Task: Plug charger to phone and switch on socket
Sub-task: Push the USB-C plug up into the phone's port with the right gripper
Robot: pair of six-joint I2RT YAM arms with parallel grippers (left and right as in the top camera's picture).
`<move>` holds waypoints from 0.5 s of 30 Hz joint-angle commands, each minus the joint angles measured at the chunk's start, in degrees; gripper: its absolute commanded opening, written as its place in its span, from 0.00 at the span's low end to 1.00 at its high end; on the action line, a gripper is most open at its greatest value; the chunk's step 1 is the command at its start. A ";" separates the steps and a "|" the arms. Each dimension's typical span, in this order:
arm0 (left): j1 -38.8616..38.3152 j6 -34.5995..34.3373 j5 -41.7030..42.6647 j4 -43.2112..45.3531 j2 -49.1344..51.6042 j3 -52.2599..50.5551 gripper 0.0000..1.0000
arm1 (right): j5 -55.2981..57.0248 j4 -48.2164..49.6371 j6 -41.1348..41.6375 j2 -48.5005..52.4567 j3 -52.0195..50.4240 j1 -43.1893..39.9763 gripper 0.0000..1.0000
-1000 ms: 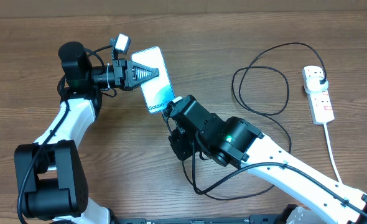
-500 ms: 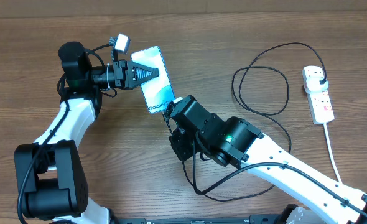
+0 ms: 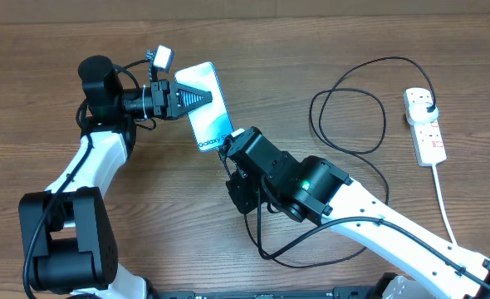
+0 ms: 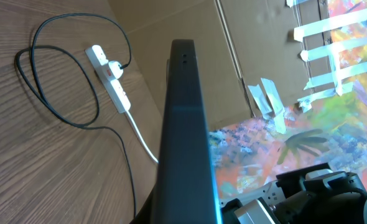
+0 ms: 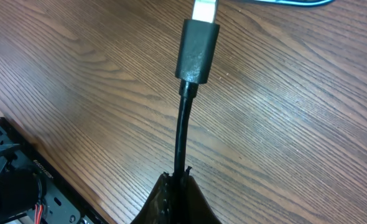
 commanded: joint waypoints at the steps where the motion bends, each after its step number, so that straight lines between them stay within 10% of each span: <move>1: -0.63 1.07 1.36 0.04 -0.20 1.27 0.04 | 1.01 1.09 -0.39 0.02 0.83 0.13 0.04; 15: -0.85 2.47 1.33 0.07 -0.20 1.27 0.04 | 0.48 1.62 -0.39 0.02 0.83 0.13 0.04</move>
